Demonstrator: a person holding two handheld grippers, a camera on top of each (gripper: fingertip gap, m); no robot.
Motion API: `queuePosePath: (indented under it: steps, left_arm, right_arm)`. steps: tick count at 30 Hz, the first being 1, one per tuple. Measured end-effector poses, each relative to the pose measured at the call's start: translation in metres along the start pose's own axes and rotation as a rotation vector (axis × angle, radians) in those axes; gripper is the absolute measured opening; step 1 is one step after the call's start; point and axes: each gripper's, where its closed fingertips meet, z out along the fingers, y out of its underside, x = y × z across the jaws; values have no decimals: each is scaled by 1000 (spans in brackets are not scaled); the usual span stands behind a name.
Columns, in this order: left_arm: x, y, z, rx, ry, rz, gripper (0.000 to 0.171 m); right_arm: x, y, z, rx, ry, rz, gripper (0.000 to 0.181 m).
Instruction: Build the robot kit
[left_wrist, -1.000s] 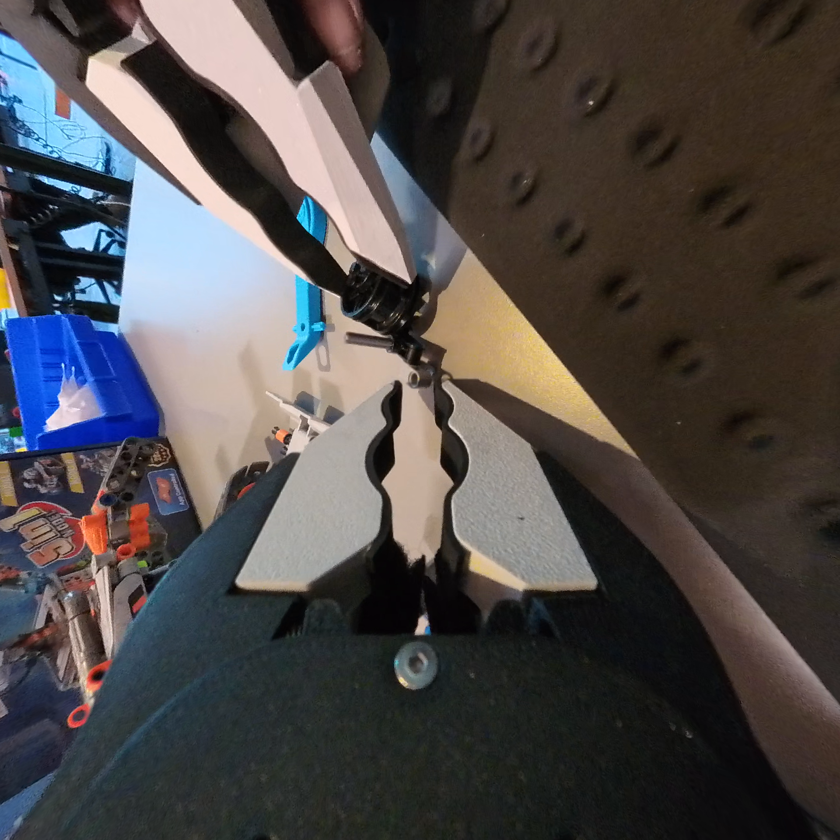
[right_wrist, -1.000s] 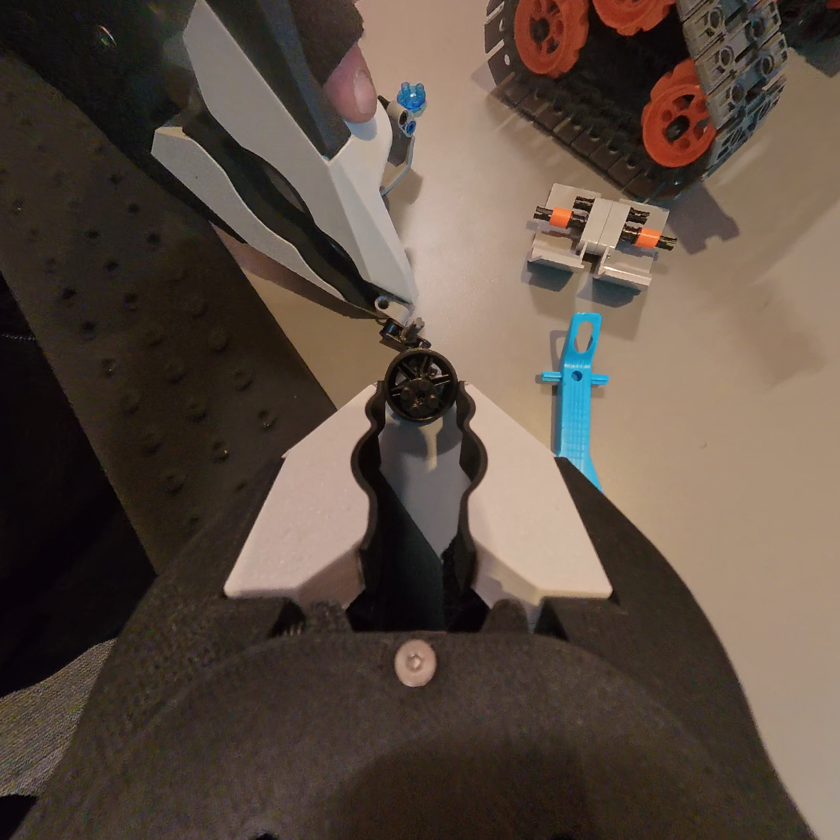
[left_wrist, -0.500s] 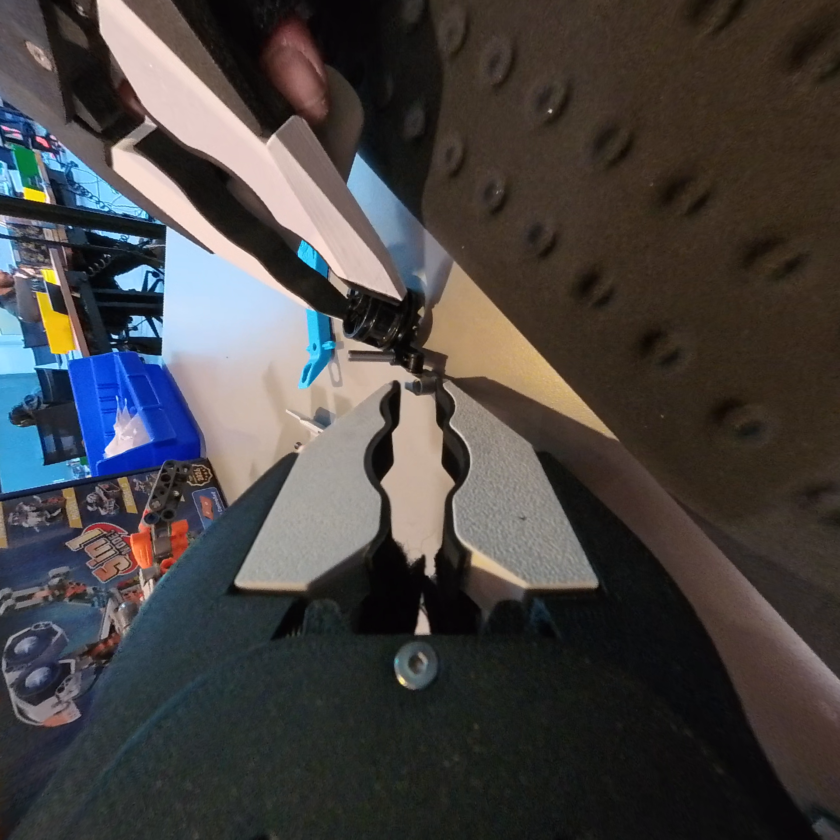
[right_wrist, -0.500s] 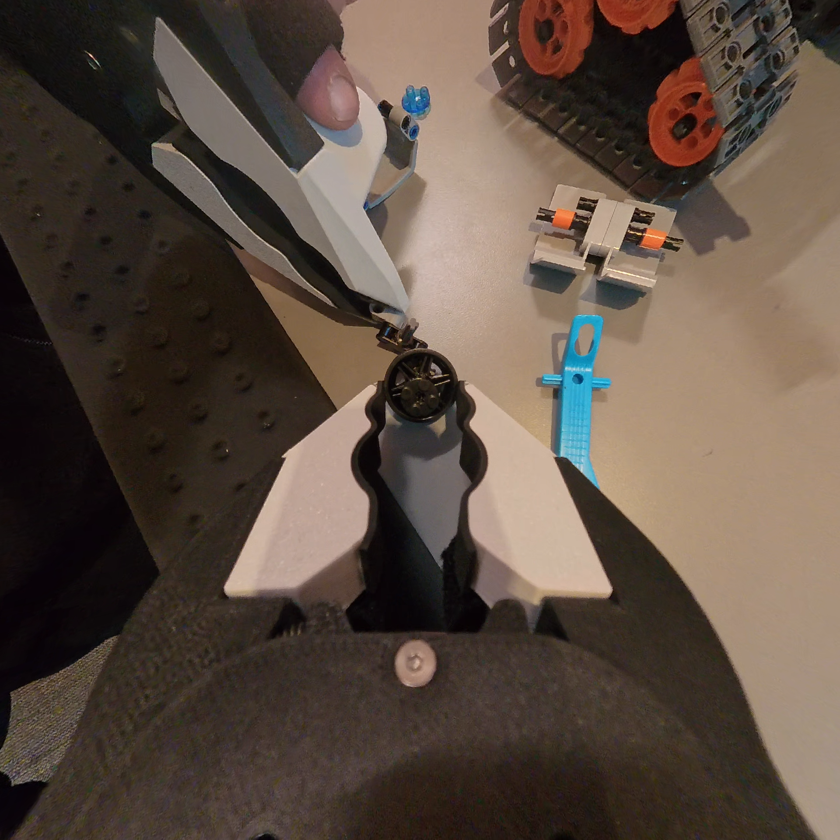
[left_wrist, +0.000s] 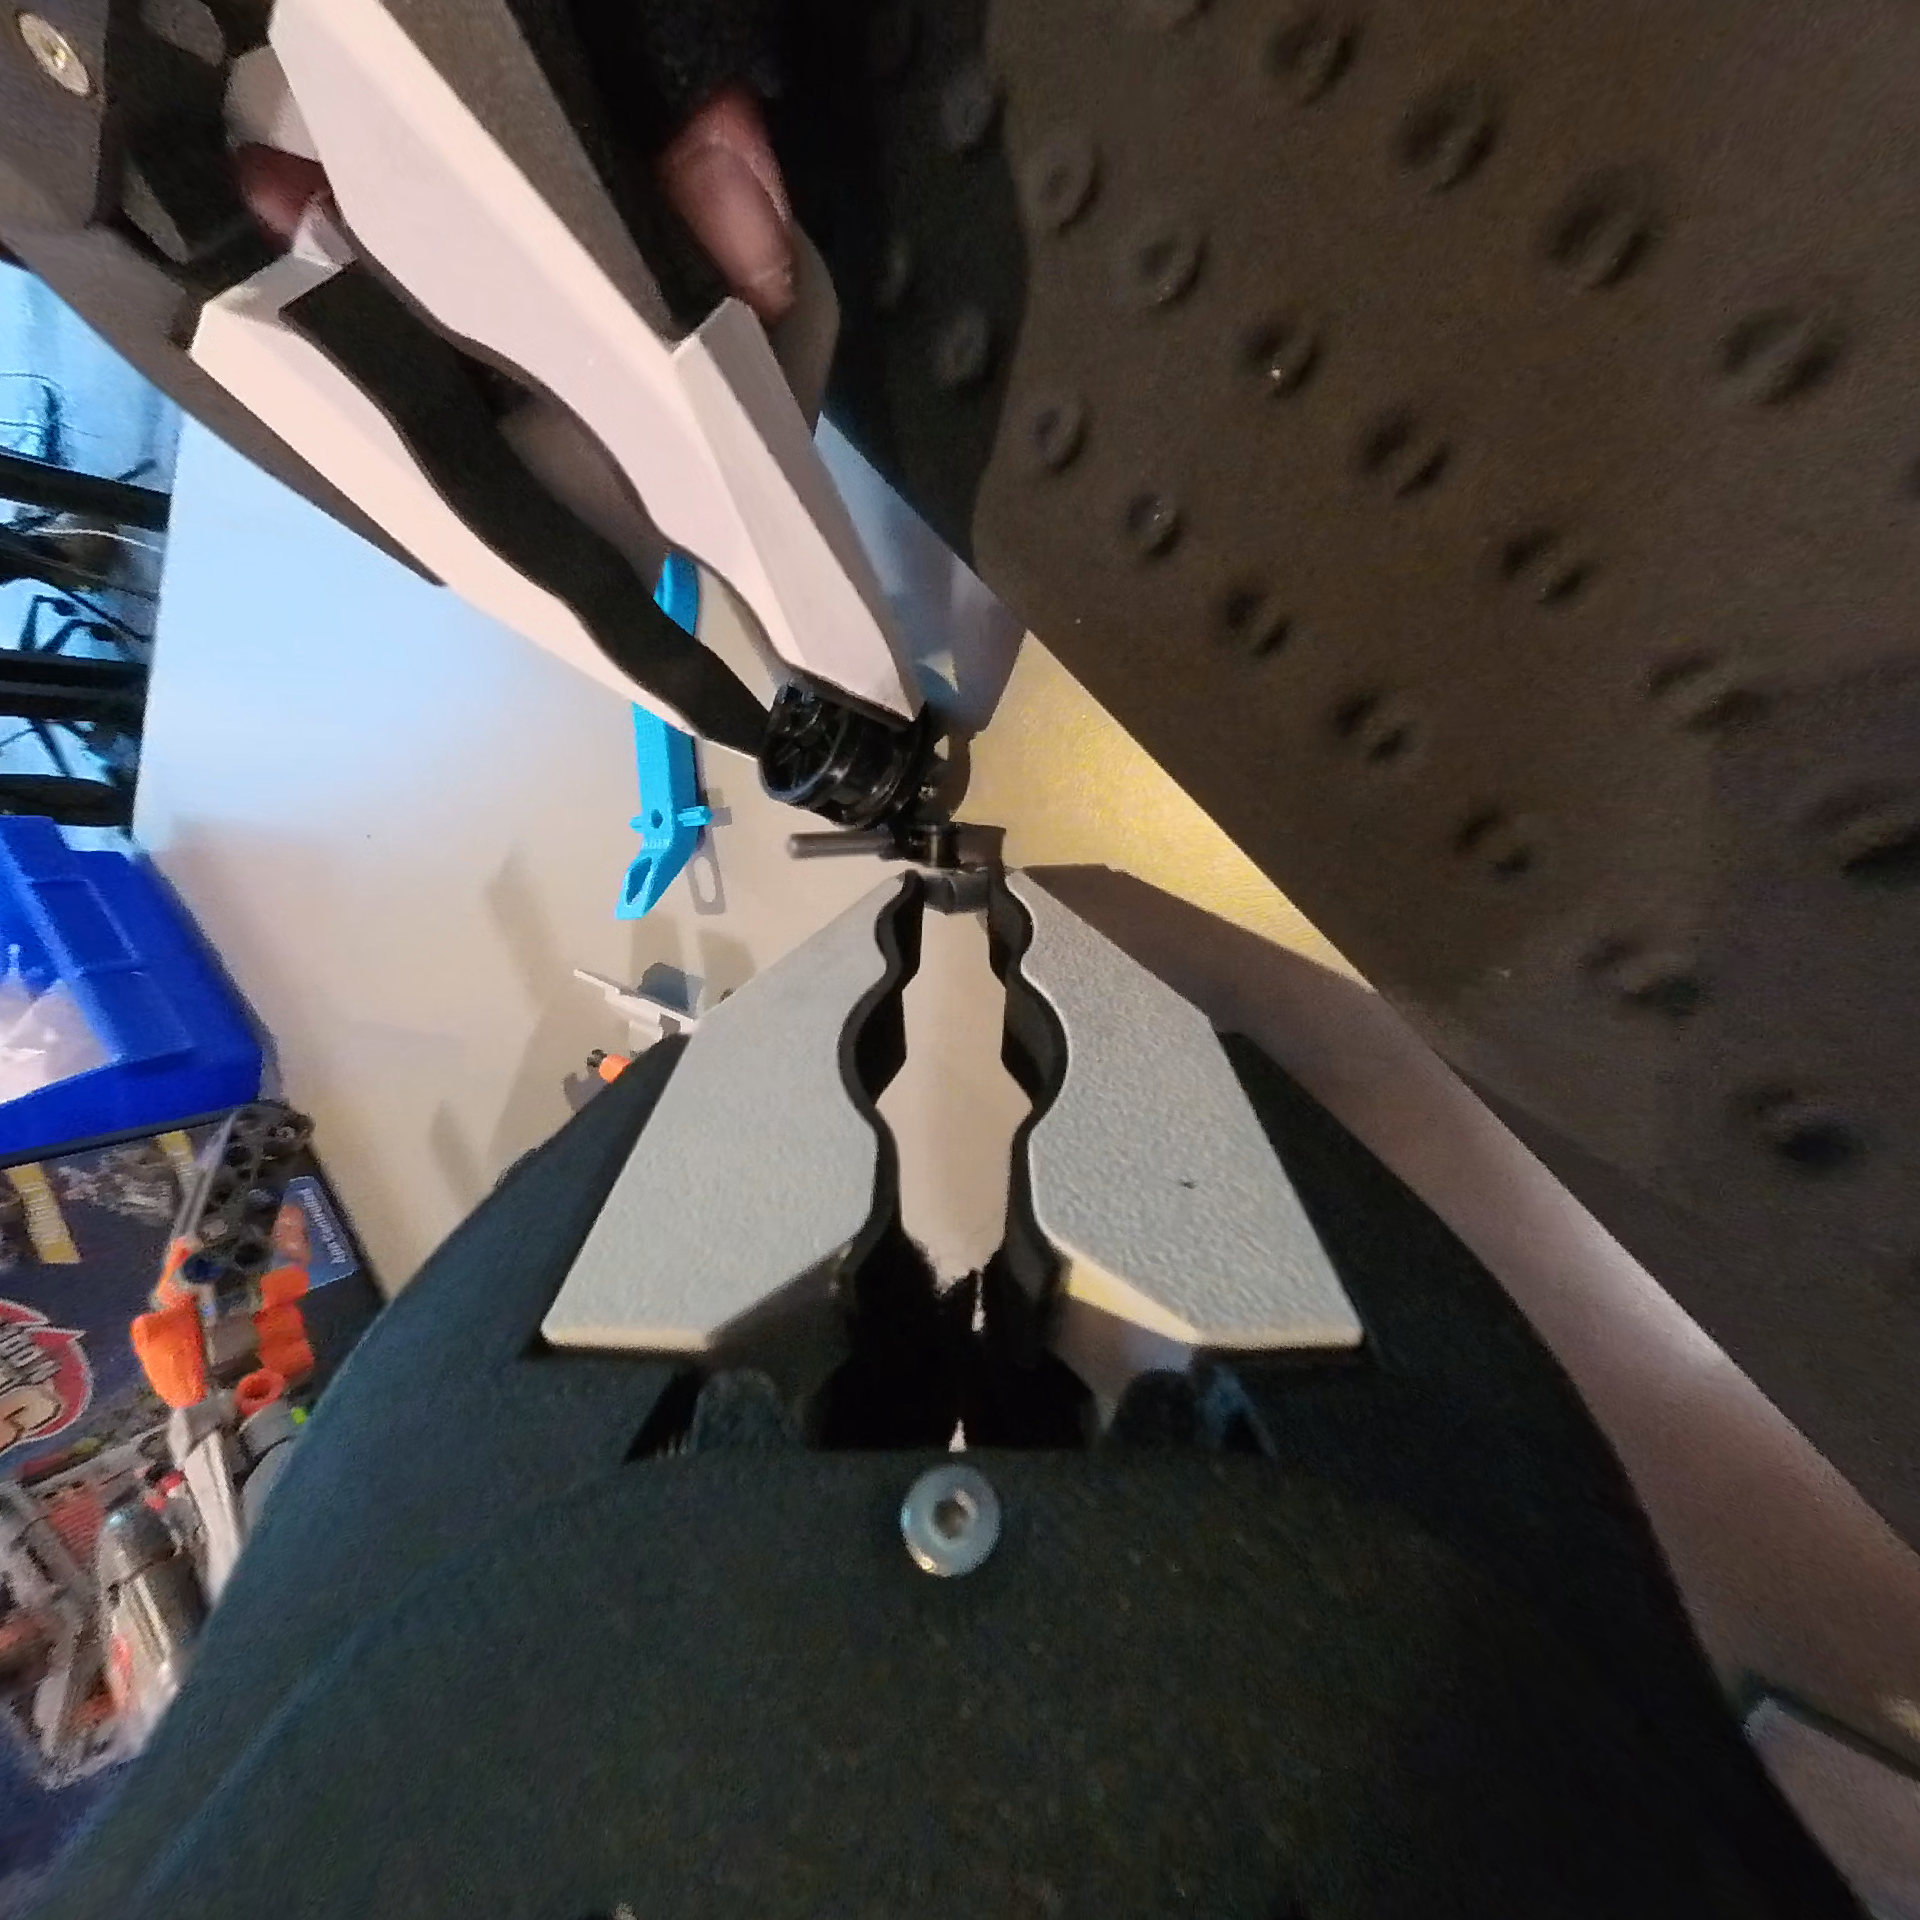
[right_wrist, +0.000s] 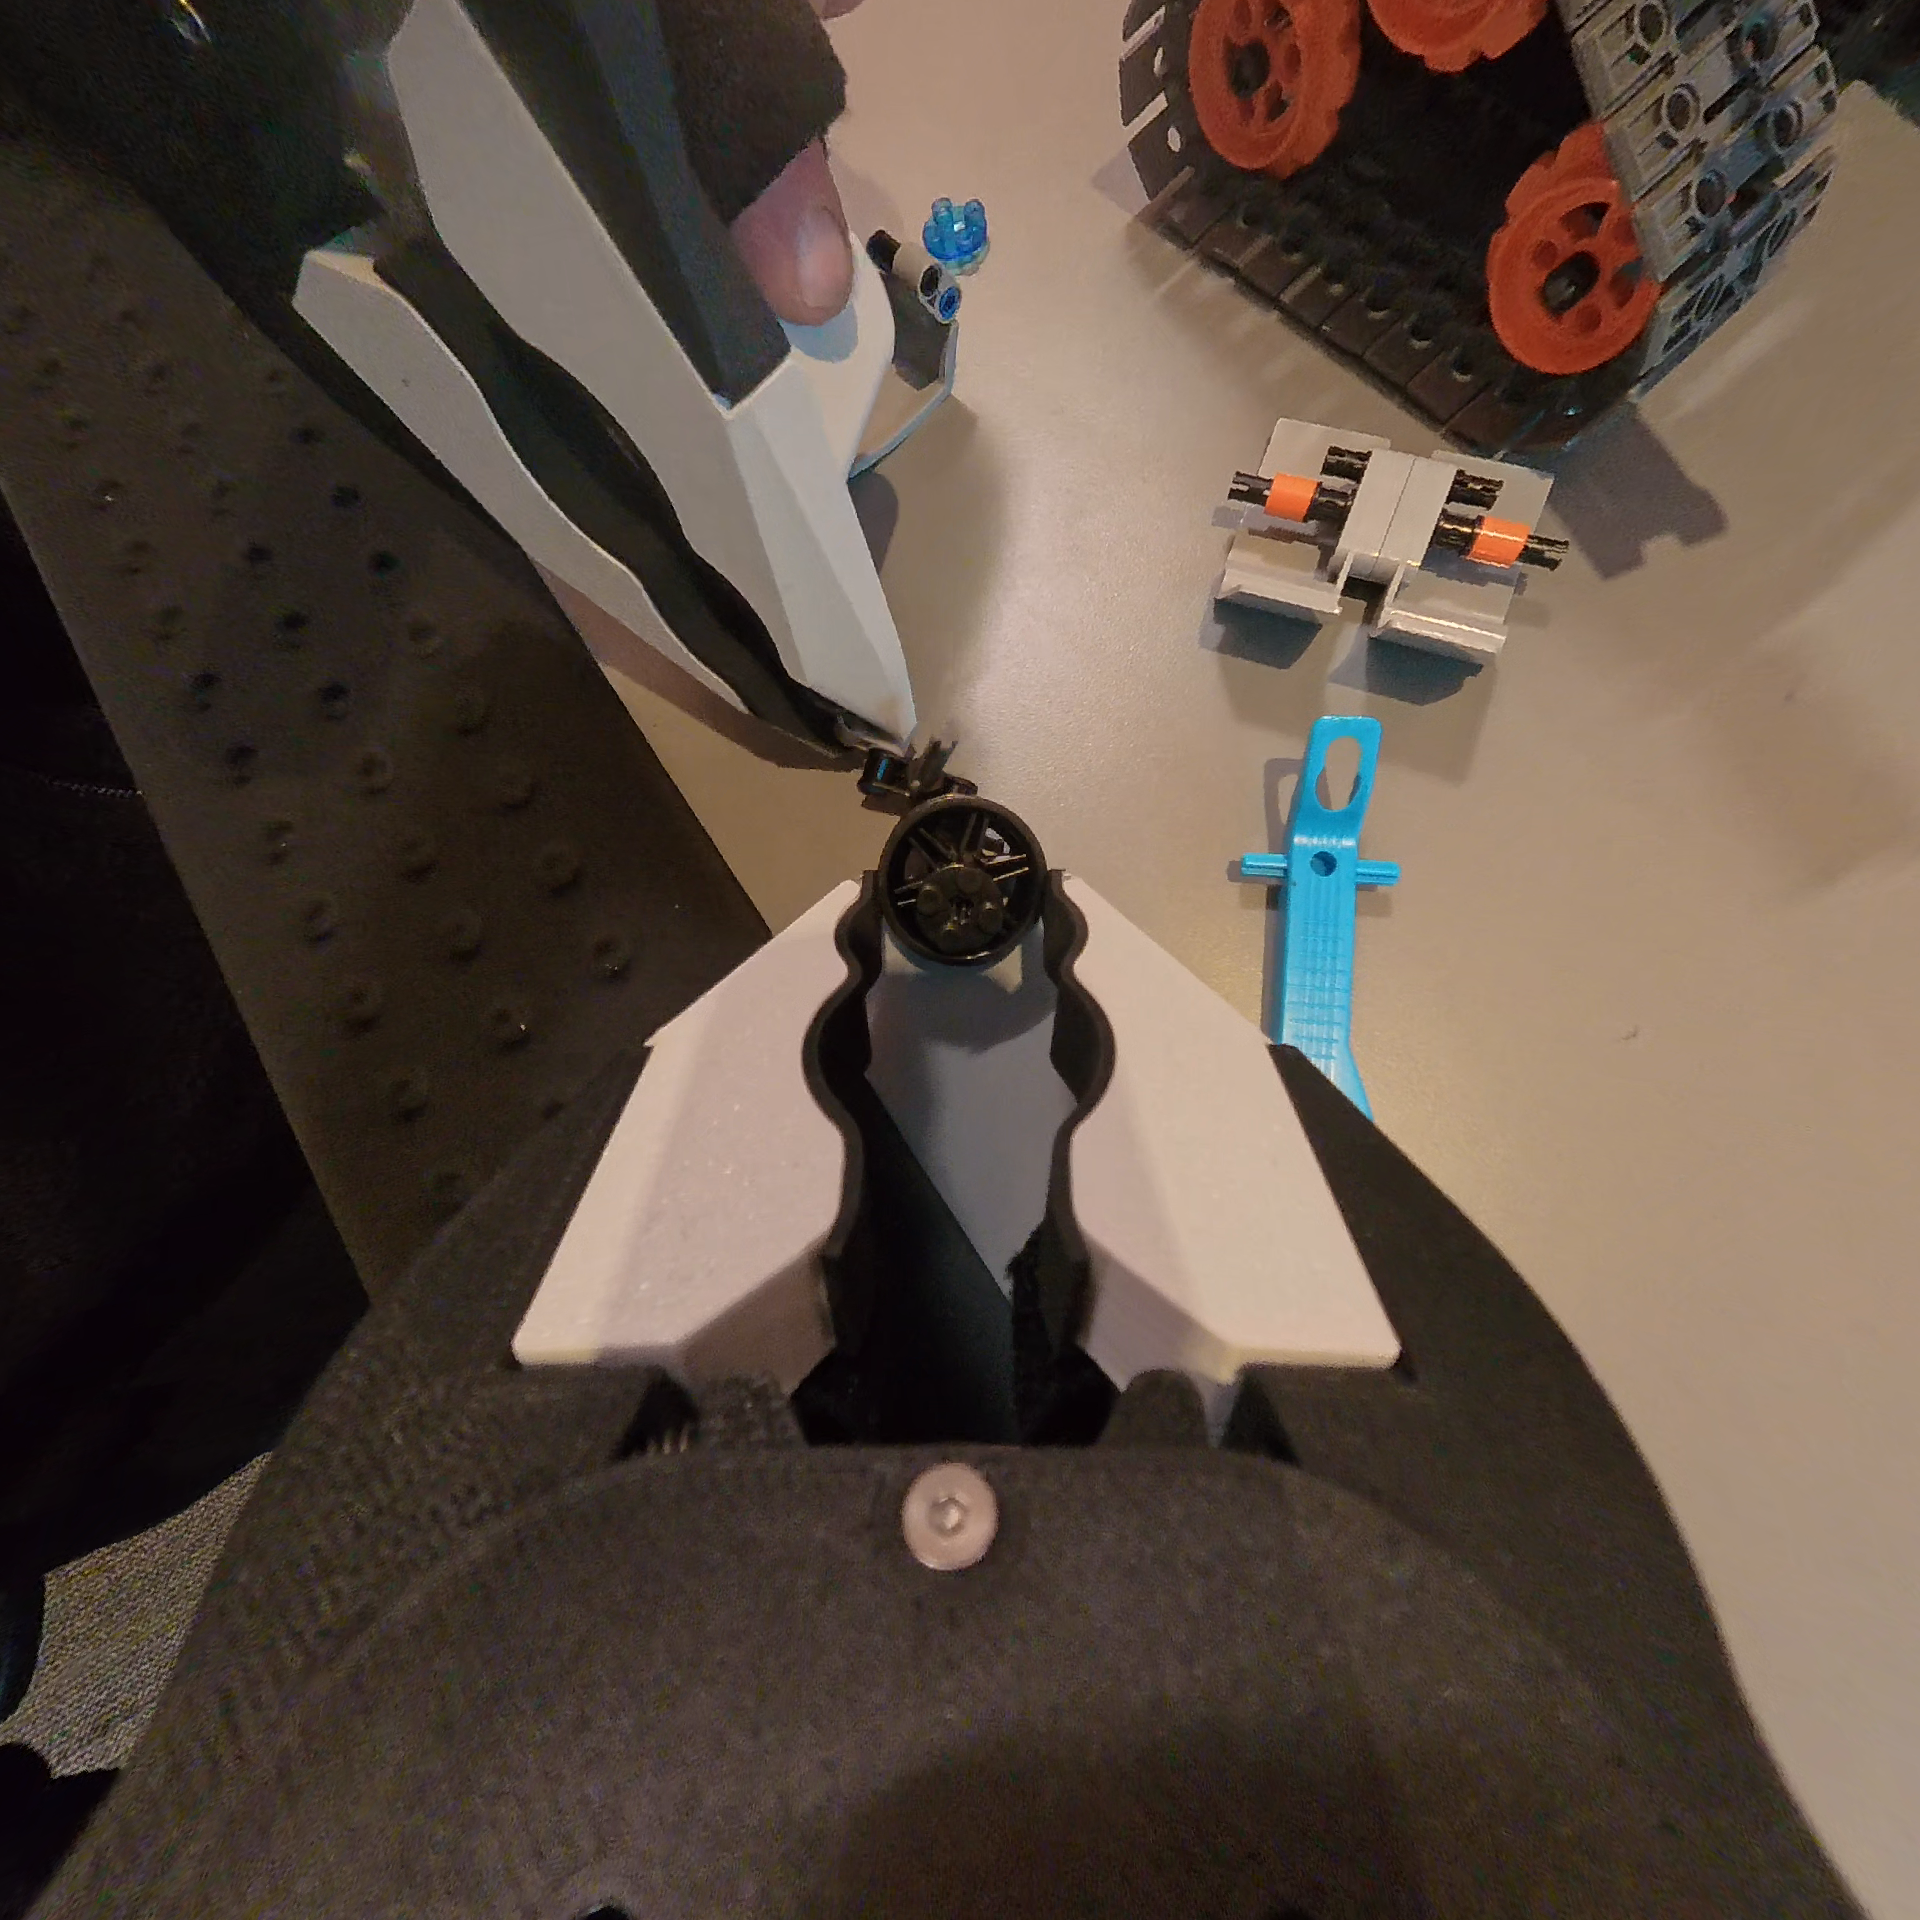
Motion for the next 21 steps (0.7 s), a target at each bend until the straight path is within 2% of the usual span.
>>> queuePosePath:
  steps: [6, 15, 21]
  left_arm:
    - [1, -2, 0, 9, 136, -84, 9]
    - [12, -12, 4, 76, 448, -357, 7]
    - [12, -15, 6, 111, 548, -475, 8]
  right_arm:
    - [0, 0, 0, 0, -4, -2, 29]
    - [-2, 0, 1, -3, -15, -11, 29]
    - [-3, 2, 0, 0, -30, -4, 29]
